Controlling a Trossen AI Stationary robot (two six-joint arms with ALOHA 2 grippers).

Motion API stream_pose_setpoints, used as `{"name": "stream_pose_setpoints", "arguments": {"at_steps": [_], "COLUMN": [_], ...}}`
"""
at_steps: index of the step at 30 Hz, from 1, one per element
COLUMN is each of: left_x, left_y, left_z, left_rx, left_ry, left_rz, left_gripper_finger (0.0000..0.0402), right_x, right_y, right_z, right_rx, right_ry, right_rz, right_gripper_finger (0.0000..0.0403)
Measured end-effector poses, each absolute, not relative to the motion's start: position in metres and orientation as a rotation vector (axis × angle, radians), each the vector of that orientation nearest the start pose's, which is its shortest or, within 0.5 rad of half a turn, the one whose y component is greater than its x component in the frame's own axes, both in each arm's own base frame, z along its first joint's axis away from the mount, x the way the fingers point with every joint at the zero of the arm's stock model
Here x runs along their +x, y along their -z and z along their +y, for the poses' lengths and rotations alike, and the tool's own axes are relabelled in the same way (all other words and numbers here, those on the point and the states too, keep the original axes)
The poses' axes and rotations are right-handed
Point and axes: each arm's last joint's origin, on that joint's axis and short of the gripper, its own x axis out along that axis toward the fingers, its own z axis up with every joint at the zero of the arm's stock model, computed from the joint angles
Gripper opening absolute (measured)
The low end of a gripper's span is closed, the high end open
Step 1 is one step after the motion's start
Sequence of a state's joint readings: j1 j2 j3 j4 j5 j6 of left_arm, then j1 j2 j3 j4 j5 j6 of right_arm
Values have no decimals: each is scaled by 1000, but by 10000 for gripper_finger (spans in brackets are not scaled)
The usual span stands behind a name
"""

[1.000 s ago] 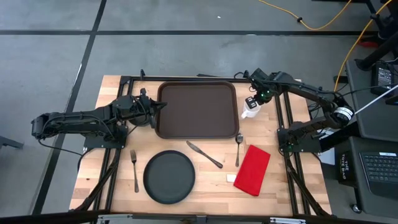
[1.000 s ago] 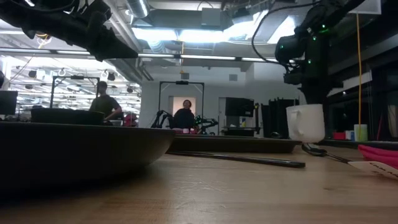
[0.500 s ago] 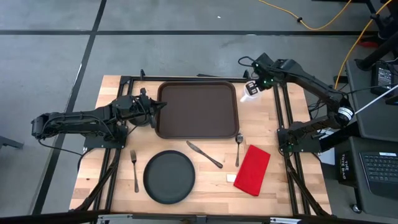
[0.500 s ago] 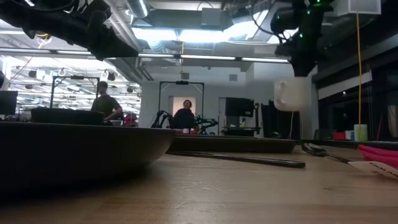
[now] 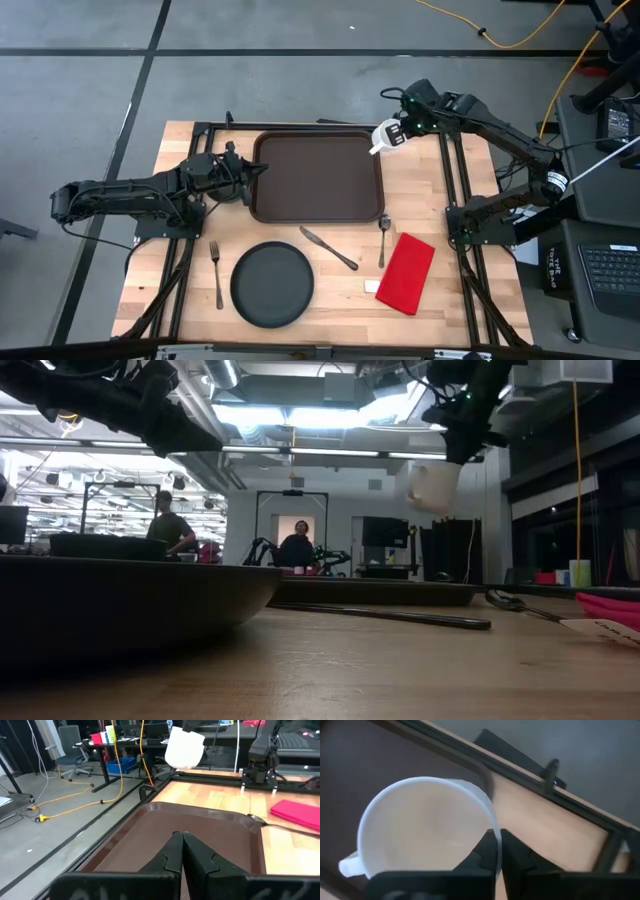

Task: Set up tray
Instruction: Put the white mug on the brown serving tray

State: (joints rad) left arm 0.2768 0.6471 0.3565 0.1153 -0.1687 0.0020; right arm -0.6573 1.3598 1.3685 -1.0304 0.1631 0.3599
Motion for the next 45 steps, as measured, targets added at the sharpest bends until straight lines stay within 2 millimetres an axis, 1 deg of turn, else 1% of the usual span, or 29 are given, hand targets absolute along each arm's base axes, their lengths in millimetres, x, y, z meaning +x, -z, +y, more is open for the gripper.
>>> {"name": "stream_pose_setpoints", "arguments": {"at_steps": [5, 12, 16, 21, 24, 28, 31, 34, 39, 45], "left_x": [158, 179, 194, 212, 227, 253, 271, 286, 300, 314], "left_y": [-231, -227, -222, -214, -215, -220, -219, -216, -211, -208], "left_z": [50, 49, 43, 38, 36, 36, 35, 38, 42, 42], "left_rx": [0, 113, 164, 172, 174, 193, 253, 300, 343, 358], "left_ry": [-438, -390, -361, -437, -454, -452, -453, -474, -573, -540], "left_rz": [170, 141, 121, 73, 84, 117, 155, 188, 239, 247], "left_gripper_finger": [20, 73, 108, 140, 152, 162, 164, 164, 164, 164], "right_x": [221, 242, 250, 260, 267, 278, 287, 294, 298, 301], "right_y": [-341, -332, -330, -327, -321, -314, -308, -304, -303, -306], "right_z": [-150, -140, -141, -147, -151, -155, -156, -154, -151, -153], "right_rx": [560, 569, 582, 594, 596, 604, 619, 623, 616, 590], "right_ry": [874, 833, 831, 832, 833, 825, 811, 774, 757, 741], "right_rz": [837, 843, 809, 752, 747, 730, 714, 718, 714, 674], "right_gripper_finger": [11, 11, 11, 11, 11, 11, 11, 11, 11, 11]}}
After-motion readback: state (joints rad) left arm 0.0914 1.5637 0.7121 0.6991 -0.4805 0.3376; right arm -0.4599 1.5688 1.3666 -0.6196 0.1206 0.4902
